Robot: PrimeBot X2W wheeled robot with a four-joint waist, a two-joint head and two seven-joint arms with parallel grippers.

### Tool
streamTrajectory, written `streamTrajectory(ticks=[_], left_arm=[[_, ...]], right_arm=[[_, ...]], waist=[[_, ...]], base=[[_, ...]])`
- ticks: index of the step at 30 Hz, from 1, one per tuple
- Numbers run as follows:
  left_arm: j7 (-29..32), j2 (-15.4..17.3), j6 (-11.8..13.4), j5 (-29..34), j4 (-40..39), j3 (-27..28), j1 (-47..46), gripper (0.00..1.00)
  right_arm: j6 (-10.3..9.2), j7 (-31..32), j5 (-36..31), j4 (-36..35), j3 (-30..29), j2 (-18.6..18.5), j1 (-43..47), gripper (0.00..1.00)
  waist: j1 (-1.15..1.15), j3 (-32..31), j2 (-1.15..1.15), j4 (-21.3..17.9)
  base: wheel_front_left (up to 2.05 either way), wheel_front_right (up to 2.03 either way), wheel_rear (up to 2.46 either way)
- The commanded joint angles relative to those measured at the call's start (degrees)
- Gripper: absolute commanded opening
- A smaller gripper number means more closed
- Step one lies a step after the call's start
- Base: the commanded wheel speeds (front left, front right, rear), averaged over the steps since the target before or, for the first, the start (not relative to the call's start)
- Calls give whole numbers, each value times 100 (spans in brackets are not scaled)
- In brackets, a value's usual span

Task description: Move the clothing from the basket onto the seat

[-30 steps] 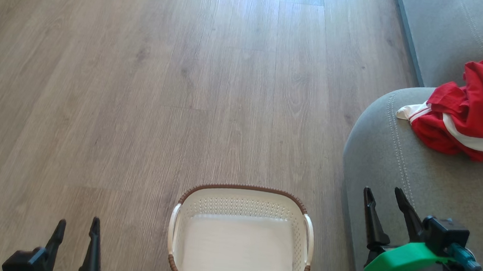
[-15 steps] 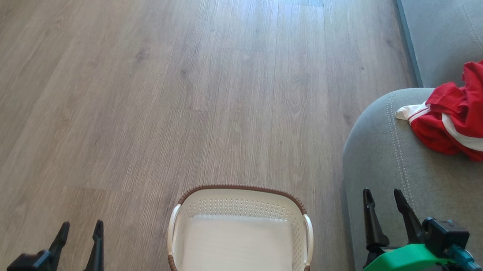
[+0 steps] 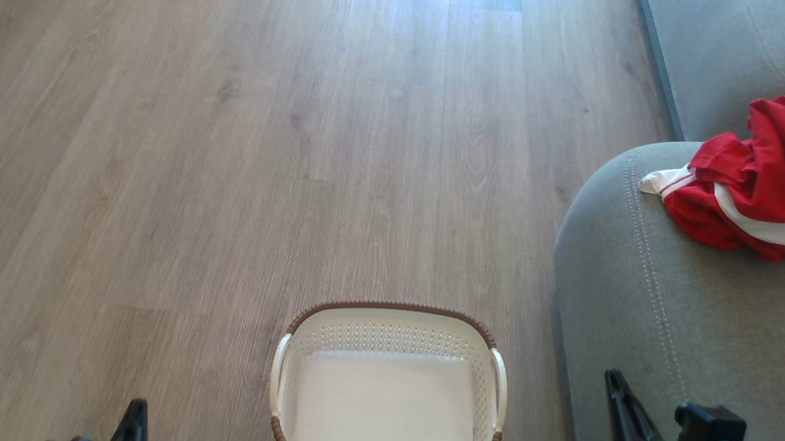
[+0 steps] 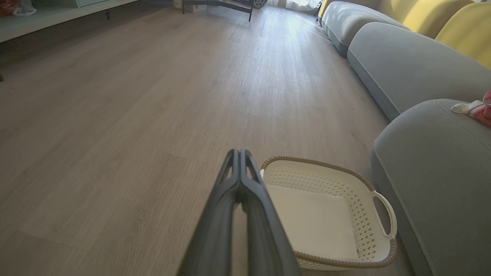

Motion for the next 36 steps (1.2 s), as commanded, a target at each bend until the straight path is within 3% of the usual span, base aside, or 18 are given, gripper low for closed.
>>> streamTrajectory(ticks=[1,36], left_arm=[[26,53,-43,-109,-164,111,-155,0],[593,-323,-483,-1772,-369,900,-397,0]], right_arm=[[0,24,158,-193,-44,1,-284,0],[-1,593,2348,-477,-272,3,-433,0]], waist=[[0,3,0,-5],[0,96,0,-141]], base=[[0,0,0],[0,0,0]])
